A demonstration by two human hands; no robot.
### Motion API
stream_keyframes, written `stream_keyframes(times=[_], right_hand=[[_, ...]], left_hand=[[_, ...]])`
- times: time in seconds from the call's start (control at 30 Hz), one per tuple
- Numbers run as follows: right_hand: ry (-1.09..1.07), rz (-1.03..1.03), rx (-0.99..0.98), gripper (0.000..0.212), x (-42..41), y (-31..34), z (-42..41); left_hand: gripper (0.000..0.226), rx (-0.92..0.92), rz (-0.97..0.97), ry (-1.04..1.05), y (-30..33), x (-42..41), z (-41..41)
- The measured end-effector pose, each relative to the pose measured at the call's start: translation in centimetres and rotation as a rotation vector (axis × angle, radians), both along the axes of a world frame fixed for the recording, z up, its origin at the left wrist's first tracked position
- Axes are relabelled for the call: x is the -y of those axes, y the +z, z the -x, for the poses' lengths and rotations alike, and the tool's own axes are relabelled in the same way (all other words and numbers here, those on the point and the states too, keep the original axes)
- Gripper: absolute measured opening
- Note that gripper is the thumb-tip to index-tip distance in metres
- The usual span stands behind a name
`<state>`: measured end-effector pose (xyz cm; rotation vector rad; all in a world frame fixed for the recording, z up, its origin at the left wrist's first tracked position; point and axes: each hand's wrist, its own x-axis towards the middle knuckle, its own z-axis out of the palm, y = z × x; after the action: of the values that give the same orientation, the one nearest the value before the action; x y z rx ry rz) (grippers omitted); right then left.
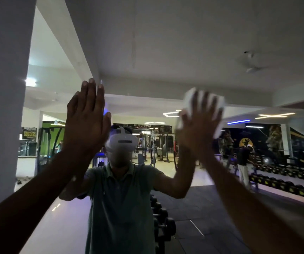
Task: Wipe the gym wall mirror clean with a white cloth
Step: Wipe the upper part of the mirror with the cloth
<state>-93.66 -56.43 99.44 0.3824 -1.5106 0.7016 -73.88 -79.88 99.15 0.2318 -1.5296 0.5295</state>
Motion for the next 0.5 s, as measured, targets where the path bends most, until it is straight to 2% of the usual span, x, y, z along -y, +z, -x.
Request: stream_keyframes(times=[0.07, 0.13, 0.2, 0.23, 0.3, 0.37, 0.4, 0.5], right_hand=[[0.079, -0.261, -0.086, 0.073, 3.7, -6.2, -3.8], [0.195, -0.577, -0.18, 0.072, 5.2, -12.5, -6.1], [0.258, -0.7, -0.23, 0.067, 3.2, -14.8, -4.8], [0.229, -0.684, -0.234, 0.066, 1.5, -14.3, -2.9], [0.067, -0.525, -0.155, 0.07, -2.8, -11.8, 2.0], [-0.019, -0.257, -0.021, 0.069, -8.0, -9.7, 7.2], [-0.017, -0.105, 0.066, 0.067, -10.2, -9.1, 8.8], [0.055, 0.254, 0.298, 0.088, -9.5, -8.4, 8.2]], left_hand=[[0.07, 0.007, -0.019, -0.049, -0.7, -2.0, 1.1], [0.07, 0.076, 0.051, -0.09, -2.2, -4.6, 3.2], [0.069, 0.139, 0.099, -0.123, -4.1, -5.9, 4.9], [0.069, 0.153, 0.11, -0.124, -4.8, -5.8, 5.4], [0.067, 0.18, 0.13, -0.113, -5.4, -4.9, 5.3], [0.066, 0.189, 0.145, -0.104, -5.5, -4.4, 5.1], [0.066, 0.185, 0.146, -0.097, -5.5, -4.4, 5.1], [0.066, 0.164, 0.138, -0.062, -5.8, -5.0, 5.4]])
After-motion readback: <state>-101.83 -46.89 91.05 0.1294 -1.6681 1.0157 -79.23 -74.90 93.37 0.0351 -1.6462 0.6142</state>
